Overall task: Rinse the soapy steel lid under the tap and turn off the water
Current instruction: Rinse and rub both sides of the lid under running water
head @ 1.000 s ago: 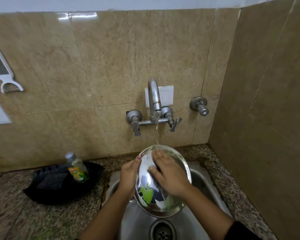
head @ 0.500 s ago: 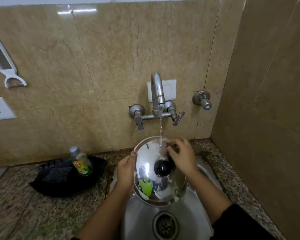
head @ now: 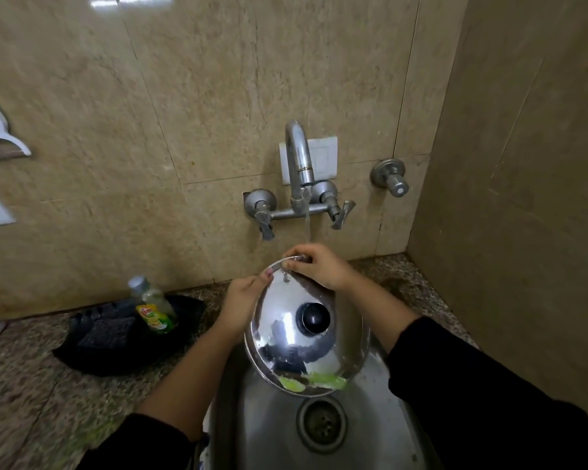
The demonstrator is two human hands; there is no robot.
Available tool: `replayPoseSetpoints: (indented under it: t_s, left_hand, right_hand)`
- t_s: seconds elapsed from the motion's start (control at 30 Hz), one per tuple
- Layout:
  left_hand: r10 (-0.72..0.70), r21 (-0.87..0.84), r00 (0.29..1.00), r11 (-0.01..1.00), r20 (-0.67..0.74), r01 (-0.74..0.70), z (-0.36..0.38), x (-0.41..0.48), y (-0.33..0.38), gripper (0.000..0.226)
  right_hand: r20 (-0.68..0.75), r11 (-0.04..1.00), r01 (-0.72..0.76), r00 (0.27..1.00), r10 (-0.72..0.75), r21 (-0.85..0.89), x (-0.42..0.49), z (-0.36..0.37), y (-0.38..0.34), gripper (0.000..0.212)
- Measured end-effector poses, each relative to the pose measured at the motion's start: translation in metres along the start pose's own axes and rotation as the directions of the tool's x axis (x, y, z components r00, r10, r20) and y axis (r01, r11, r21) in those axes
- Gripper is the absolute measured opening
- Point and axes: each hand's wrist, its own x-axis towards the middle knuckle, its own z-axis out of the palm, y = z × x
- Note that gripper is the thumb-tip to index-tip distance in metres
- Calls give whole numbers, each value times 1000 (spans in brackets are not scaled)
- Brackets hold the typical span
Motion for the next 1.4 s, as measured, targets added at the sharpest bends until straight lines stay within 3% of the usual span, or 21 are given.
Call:
replayPoseSetpoints:
  t_s: [0.07, 0.13, 0.2, 0.27, 0.33, 0.47, 0.63, 0.73, 0.8, 0.9, 1.0, 1.07, 1.23, 1.33, 1.4]
  left_hand:
    - [-26, -94, 996, 995, -87, 17, 3, -2, -6, 34]
    - [-113, -142, 988, 985, -102, 98, 4, -1, -8, 32]
    - [-156, -60, 988, 986, -20, 154, 1, 5, -4, 32]
    - [-129, 71, 990, 990, 61, 124, -3, 12, 4, 37]
    - [-93, 88, 994, 992, 64, 87, -4, 14, 7, 48]
    - [-145, -109, 976, 986, -160, 128, -7, 7, -5, 37]
    - [-319, -311, 853, 930, -413, 197, -17, 4, -33, 34]
    - [-376, -358, 793, 909, -478, 215, -6, -1, -40, 39]
    - [-386, -370, 779, 904, -495, 213, -2, -3, -41, 38]
    - [-340, -303, 791, 931, -508, 205, -9, -2, -43, 41]
    - [-304, -268, 831, 943, -466, 194, -11, -5, -44, 38]
    - [-279, -256, 870, 949, -407, 185, -4, -8, -46, 32]
    - [-197, -226, 923, 966, -331, 125, 7, -4, -37, 26]
    - [-190, -214, 919, 969, -346, 120, 3, 0, -29, 27]
    - [-215, -219, 901, 966, -377, 139, 0, 3, -31, 29]
  right_hand:
    - [-243, 985, -137, 964, 108, -105, -6, -6, 14, 51]
    - [-368, 952, -228, 919, 140, -207, -10, -11, 22, 63]
    - [-281, 949, -147, 957, 66, -278, -6, -12, 14, 60]
    - [-133, 921, 7, 989, -63, -389, -1, -8, -4, 52]
    - [-104, 894, 95, 982, -156, -438, 3, -2, -10, 43]
    - [-309, 910, 37, 934, -179, -414, -13, 10, 29, 41]
    - [-60, 816, 105, 984, -168, -568, -83, 53, 51, 61]
    - [-50, 729, 121, 977, -208, -674, -99, 85, 45, 62]
    - [-52, 736, 162, 964, -259, -657, -98, 88, 44, 59]
    - [79, 778, 249, 965, -251, -577, -104, 70, 56, 62]
    - [-48, 847, 54, 994, -94, -529, -94, 49, 69, 71]
    - [-132, 852, -2, 988, -79, -524, -74, 40, 66, 69]
    - [-84, 893, 205, 962, -258, -402, -33, 26, 45, 47]
    - [-158, 899, 271, 927, -340, -343, -47, 29, 43, 46]
    - [-131, 900, 299, 926, -354, -316, -69, 37, 45, 52]
